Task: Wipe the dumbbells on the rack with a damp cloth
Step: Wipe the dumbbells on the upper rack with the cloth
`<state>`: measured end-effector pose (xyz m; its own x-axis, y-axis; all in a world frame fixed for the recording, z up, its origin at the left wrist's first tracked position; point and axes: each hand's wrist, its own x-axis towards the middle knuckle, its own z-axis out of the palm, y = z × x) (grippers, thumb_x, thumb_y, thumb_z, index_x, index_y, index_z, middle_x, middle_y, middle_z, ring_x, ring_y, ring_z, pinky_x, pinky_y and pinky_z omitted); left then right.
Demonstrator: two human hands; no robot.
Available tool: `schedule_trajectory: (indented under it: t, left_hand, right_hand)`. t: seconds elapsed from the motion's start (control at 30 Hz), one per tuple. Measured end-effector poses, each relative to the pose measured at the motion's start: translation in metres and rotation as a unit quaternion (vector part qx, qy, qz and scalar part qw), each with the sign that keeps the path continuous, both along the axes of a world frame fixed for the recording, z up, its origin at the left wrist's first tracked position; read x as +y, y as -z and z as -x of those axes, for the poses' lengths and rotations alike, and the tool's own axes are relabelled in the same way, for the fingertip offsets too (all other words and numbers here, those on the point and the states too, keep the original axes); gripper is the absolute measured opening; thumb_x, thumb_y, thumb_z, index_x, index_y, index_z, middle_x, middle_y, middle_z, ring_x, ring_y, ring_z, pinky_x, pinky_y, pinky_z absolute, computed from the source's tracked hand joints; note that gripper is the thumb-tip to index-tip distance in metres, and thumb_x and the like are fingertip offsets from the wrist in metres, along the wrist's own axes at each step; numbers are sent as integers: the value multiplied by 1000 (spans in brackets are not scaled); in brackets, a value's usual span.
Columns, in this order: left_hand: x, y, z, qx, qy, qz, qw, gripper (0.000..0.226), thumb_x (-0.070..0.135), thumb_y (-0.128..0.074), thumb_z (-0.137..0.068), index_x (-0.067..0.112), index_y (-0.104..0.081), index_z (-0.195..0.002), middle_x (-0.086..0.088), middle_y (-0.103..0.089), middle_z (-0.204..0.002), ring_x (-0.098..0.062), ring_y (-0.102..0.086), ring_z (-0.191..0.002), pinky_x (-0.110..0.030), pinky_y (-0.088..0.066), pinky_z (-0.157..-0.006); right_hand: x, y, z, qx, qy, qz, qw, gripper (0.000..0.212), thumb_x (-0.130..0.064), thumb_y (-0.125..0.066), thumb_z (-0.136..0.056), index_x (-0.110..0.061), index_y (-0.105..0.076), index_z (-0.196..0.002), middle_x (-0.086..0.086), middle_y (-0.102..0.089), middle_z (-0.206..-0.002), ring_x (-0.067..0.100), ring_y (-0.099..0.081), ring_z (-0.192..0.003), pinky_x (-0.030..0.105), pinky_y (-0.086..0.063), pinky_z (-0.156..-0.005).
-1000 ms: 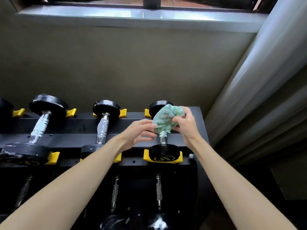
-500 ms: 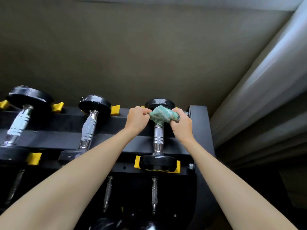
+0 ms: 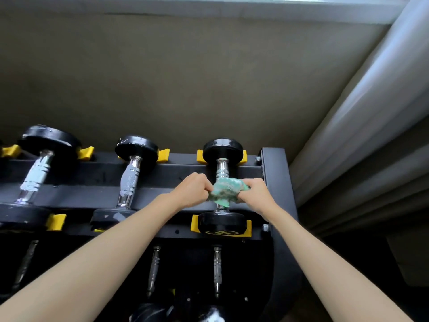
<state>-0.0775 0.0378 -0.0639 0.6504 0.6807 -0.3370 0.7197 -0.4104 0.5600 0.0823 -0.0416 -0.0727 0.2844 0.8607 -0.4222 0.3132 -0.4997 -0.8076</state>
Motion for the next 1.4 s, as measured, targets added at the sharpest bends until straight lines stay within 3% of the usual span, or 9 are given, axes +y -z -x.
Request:
schedule_trajectory:
  t: [0.13, 0.37, 0.47, 0.53, 0.7, 0.8, 0.9, 0.97, 1.4]
  left_hand:
    - [-15, -19, 8, 35, 88, 45, 994, 35, -16, -37, -62, 14, -24, -50, -3, -17, -54, -14, -17, -44, -22, -12, -47]
    - [-20, -53, 8, 63, 125, 44, 989, 37, -11, -41, -64, 16, -22, -47, -4, -17, -54, -15, -15, -54, -30, -18, -56]
    - [-18, -71, 3, 37, 73, 86, 993, 33, -9, -48, -64, 11, -29, -45, -1, -24, -49, -12, -19, -47, -25, -18, -50]
    - [-15, -75, -4, -1, 19, 111, 994, 21, -5, -47, -68, 0, -40, -50, -3, -37, -51, -14, -30, -53, -25, -24, -51]
    - [-9, -71, -20, -66, -58, 171, 981, 24, 4, -49, -83, 8, -66, -98, -5, -61, -77, -14, -58, -70, -22, -48, -63]
    - [-2, -54, -26, -34, -149, 52, 987, 18, 1, -42, -79, 15, -53, -83, -9, -55, -76, -22, -49, -70, -29, -40, -60]
    - [3, -33, -28, -10, -243, 27, 969, 13, 6, -44, -82, 16, -52, -78, -12, -59, -83, -29, -59, -81, -36, -49, -70]
    - [4, -21, -30, 5, -240, 58, 969, 20, 9, -47, -86, 16, -62, -98, -10, -63, -99, -30, -61, -99, -35, -49, -80]
    - [1, -16, -23, -42, -265, 170, 948, 56, -10, -39, -86, 20, -55, -130, -6, -63, -95, -18, -53, -78, -28, -47, -71]
  right_hand:
    - [-18, -15, 1, -3, -69, 66, 995, 33, 11, -50, -75, -10, -51, -50, 0, -44, -51, 10, -39, -49, 18, -32, -47]
    - [-19, -56, -4, -2, -157, 89, 984, 35, 6, -58, -73, -13, -49, -45, -4, -47, -55, 7, -42, -55, 9, -33, -46]
    - [-23, -65, -12, 123, -139, 82, 979, 11, -2, -57, -65, -1, -64, -74, 5, -65, -82, 16, -59, -80, 21, -51, -71]
    - [-24, -63, -21, 259, -47, 53, 963, 38, -7, -53, -65, -1, -65, -101, 10, -67, -101, 20, -62, -92, 30, -55, -81]
    - [-13, -54, -32, 441, 215, -56, 869, 28, -7, -43, -89, -3, -54, -114, 18, -60, -107, 28, -60, -91, 42, -50, -86]
    - [8, -36, -39, 337, 341, -68, 875, 26, 3, -43, -87, -4, -50, -111, 19, -55, -113, 30, -57, -95, 39, -53, -70]
    - [22, -20, -42, 129, 367, -31, 921, 21, -1, -47, -87, -7, -56, -105, 20, -59, -111, 31, -56, -95, 45, -53, -80]
    - [31, -13, -40, 43, 328, -41, 943, 19, -5, -48, -88, -10, -58, -103, 15, -61, -106, 28, -55, -93, 37, -50, -80]
    - [69, -35, -8, -25, 147, -141, 979, 28, -16, -51, -84, -18, -62, -110, 11, -60, -106, 26, -54, -101, 37, -49, -83]
